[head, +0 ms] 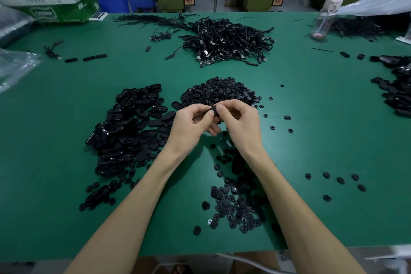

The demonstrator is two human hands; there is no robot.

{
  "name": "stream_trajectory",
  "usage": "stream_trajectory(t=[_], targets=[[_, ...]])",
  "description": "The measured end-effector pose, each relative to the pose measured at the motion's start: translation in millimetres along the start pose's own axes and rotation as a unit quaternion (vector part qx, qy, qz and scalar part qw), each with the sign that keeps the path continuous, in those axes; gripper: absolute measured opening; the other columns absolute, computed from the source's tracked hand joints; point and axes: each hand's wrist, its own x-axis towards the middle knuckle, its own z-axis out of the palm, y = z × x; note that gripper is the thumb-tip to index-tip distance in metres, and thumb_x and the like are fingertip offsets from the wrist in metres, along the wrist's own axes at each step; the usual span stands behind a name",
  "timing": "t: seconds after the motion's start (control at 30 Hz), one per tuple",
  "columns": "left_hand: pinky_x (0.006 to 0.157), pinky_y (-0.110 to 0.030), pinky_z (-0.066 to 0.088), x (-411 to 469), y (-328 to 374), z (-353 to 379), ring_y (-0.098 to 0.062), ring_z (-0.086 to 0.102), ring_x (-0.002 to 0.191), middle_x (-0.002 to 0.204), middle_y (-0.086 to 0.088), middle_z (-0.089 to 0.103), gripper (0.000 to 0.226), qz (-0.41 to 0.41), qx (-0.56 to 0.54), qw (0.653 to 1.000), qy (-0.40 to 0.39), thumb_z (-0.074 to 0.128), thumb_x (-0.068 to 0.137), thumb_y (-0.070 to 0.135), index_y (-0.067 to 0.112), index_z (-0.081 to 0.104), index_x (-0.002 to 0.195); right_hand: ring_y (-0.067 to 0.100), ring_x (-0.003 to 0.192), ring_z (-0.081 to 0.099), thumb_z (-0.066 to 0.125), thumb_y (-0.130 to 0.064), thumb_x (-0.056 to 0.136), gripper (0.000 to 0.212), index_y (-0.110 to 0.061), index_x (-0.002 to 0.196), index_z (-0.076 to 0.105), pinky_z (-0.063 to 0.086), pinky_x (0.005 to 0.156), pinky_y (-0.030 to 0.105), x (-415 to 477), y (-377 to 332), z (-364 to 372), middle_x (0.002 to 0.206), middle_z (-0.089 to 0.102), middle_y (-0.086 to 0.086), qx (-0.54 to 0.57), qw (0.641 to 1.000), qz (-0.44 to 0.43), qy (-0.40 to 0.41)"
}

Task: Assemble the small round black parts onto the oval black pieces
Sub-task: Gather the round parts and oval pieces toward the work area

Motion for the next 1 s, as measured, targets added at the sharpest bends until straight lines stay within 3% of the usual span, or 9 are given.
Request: stream_trajectory(t=[0.17, 0.53, 0.77, 0.9, 1.0], targets=[[0.063, -0.026, 0.060, -0.9, 2.0, -1.1, -0.021, 0.072, 0.062, 0.087, -0.022, 0.074, 0.013, -0.007, -0.015, 1.000, -0.005, 0.060, 0.101, -0.002, -0.006, 0.070, 0.108, 0.010, 0.075, 0.072, 0.070, -0.015, 0.097, 0.010, -0.009, 0.098, 0.078, 0.058, 0.076, 0.028, 0.1, 1.1, -0.2, 0.080, 0.076, 0.000, 0.001, 1.000, 0.002, 0.005], [0.064, -0.030, 0.059, -1.1, 0.9, -0.5, -0.021, 0.069, 0.062, 0.068, -0.006, 0.073, 0.023, -0.011, 0.021, 1.000, 0.007, 0.056, 0.101, -0.001, 0.013, 0.071, 0.092, 0.011, 0.084, 0.068, 0.071, -0.020, 0.097, 0.006, -0.018, 0.094, 0.076, 0.055, 0.081, 0.030, -5.0, -1.5, 5.1, 0.094, 0.071, -0.001, -0.060, 0.998, -0.033, 0.013], [0.065, -0.033, 0.059, 0.3, 0.3, -2.8, -0.023, 0.068, 0.063, 0.069, -0.008, 0.072, 0.012, -0.010, 0.020, 1.000, 0.013, 0.058, 0.101, -0.001, 0.001, 0.070, 0.098, 0.014, 0.084, 0.067, 0.070, -0.019, 0.098, 0.006, -0.017, 0.095, 0.075, 0.055, 0.080, 0.034, -6.0, -2.5, 6.4, 0.093, 0.069, 0.000, -0.076, 0.995, -0.056, 0.018], [0.066, -0.026, 0.058, -1.1, 3.2, -4.0, -0.020, 0.072, 0.065, 0.076, -0.009, 0.076, 0.012, -0.007, -0.020, 1.000, 0.000, 0.060, 0.102, 0.000, 0.002, 0.072, 0.102, 0.017, 0.085, 0.068, 0.070, -0.016, 0.097, 0.006, -0.016, 0.100, 0.075, 0.056, 0.081, 0.036, -4.8, -3.4, 3.1, 0.094, 0.070, 0.003, -0.054, 0.997, -0.050, 0.010], [0.068, -0.028, 0.060, 1.1, 2.5, -6.0, -0.024, 0.074, 0.067, 0.083, -0.017, 0.077, 0.012, -0.011, -0.046, 0.999, -0.008, 0.061, 0.102, 0.001, 0.000, 0.072, 0.105, 0.018, 0.079, 0.061, 0.068, -0.007, 0.095, 0.019, -0.016, 0.110, 0.075, 0.054, 0.076, 0.032, -4.2, -4.7, 2.5, 0.091, 0.065, 0.010, -0.035, 0.998, -0.049, -0.014]])
